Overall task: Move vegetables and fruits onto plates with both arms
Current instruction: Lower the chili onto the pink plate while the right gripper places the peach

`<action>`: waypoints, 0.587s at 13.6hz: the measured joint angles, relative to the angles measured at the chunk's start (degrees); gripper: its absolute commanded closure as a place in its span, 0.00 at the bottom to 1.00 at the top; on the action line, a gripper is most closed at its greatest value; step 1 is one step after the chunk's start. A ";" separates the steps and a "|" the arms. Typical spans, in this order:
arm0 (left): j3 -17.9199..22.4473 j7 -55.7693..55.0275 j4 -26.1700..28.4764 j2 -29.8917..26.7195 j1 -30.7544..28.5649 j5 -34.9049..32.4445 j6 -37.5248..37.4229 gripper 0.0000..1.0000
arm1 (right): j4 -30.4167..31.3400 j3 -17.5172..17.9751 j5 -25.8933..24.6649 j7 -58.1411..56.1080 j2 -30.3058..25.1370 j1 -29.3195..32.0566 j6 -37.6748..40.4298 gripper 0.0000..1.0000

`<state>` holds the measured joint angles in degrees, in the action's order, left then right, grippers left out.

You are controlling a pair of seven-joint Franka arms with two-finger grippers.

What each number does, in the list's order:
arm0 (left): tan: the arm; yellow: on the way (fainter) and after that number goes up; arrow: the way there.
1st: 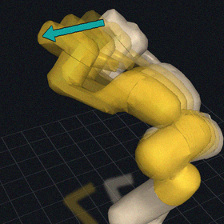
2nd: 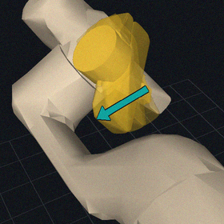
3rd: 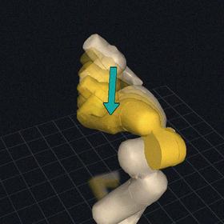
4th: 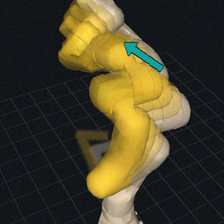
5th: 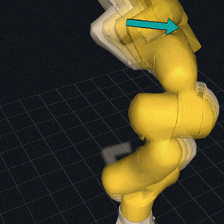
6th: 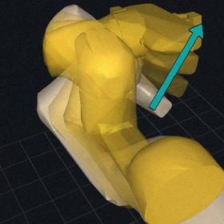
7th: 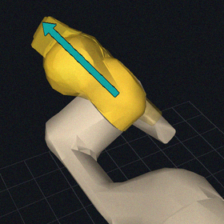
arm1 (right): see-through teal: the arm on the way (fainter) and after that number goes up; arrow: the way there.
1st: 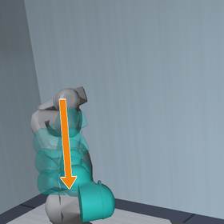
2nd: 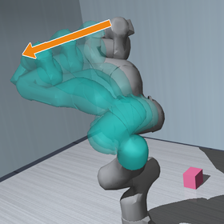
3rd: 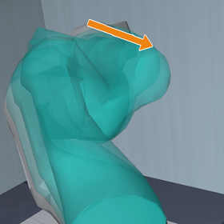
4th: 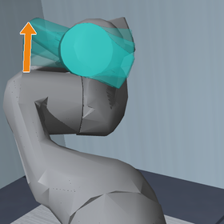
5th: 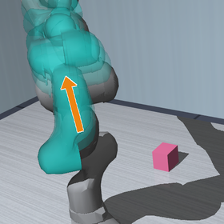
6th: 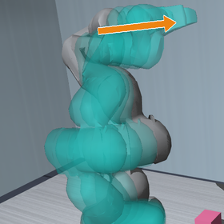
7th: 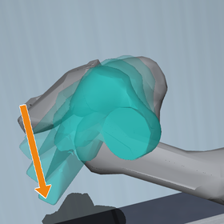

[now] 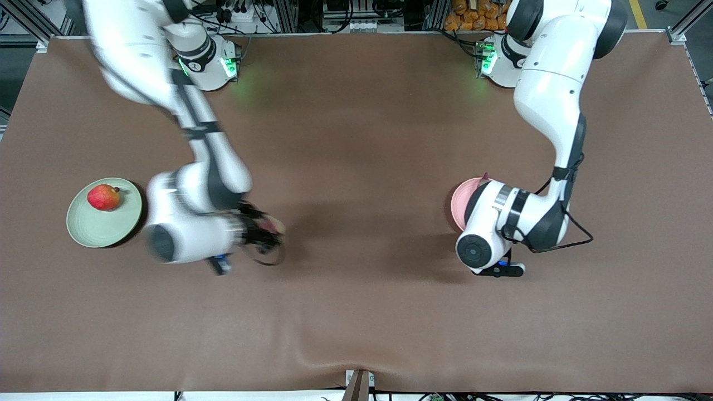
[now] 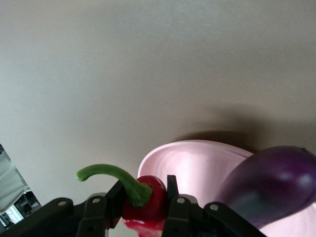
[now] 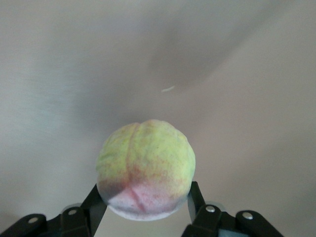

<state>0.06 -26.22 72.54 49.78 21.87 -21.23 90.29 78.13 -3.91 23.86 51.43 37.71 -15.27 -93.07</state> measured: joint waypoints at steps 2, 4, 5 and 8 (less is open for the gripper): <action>0.08 0.19 0.15 0.01 -0.03 -0.01 -0.02 1.00 | 0.87 -0.51 -4.62 -11.77 -3.39 6.10 8.85 1.00; 0.11 0.20 0.39 0.02 -0.05 -0.01 -0.02 1.00 | 3.53 -0.87 -10.65 -22.55 -5.73 10.05 12.28 1.00; 0.10 0.19 0.56 0.03 -0.05 -0.01 -0.02 1.00 | 5.33 -1.01 -13.45 -27.55 -6.36 11.80 12.39 1.00; 0.02 0.19 1.13 0.22 -0.03 -0.01 -0.01 0.60 | 8.85 -1.23 -21.64 -41.54 -6.66 17.98 10.66 1.00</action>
<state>0.07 -26.03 73.67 50.00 21.85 -21.24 90.27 86.99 -5.14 2.22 9.89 31.05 2.71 -82.41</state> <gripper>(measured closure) 0.643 0.286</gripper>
